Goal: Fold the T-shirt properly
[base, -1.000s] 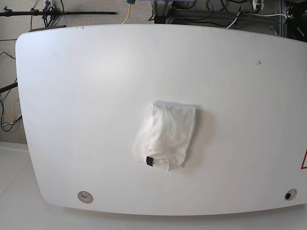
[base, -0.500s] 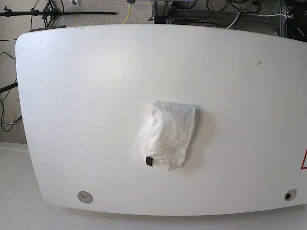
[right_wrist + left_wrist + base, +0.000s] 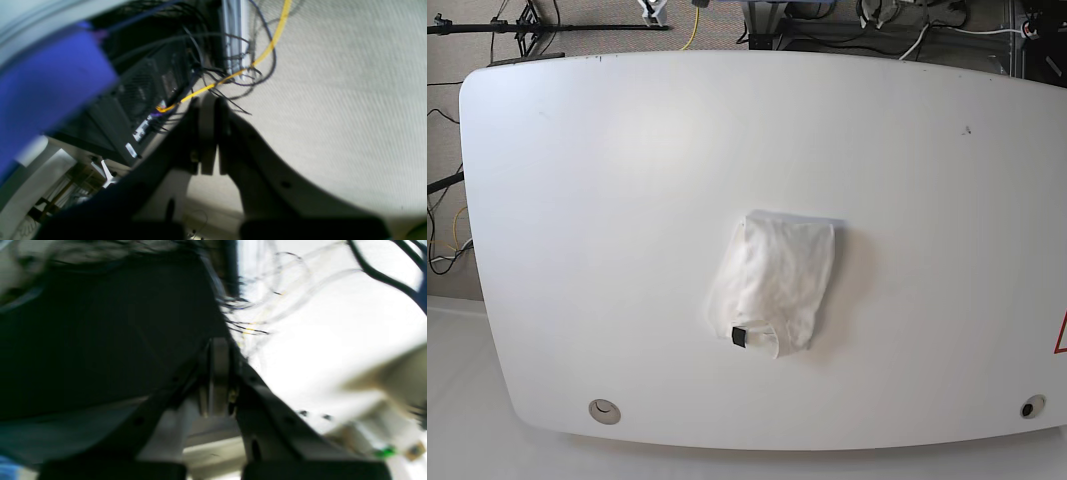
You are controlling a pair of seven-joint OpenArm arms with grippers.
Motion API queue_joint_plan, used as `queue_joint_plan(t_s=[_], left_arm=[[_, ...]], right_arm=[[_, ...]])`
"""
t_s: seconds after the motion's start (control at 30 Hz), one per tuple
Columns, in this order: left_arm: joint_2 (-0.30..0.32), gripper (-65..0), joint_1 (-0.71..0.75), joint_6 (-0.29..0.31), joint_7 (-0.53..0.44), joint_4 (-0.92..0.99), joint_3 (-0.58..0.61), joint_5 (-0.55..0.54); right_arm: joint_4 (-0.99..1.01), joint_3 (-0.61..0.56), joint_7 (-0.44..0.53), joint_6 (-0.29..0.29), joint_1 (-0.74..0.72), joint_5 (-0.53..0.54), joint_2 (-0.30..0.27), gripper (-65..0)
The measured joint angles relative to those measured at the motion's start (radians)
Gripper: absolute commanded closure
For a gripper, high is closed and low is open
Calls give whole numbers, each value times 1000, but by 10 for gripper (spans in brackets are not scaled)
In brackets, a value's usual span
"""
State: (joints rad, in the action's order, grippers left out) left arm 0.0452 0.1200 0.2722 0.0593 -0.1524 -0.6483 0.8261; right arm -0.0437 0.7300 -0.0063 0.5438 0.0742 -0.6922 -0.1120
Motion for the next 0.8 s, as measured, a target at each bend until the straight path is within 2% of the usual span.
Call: queue_joint_plan(t_s=[0.23,0.43,0.8], left_arm=[[-29,0,-59,-92,-3,1,106,0],[-59,0,-96,-108,-5,3,134,-1],[-72,0,-118,-108,0,6,134,4]], right_arm=[[-1,-31,6,-6,-37,5,68,0],[-1,-31,6,-56,-34,4,84,0],[-1,-31,11,-66,-70,5,72,0]])
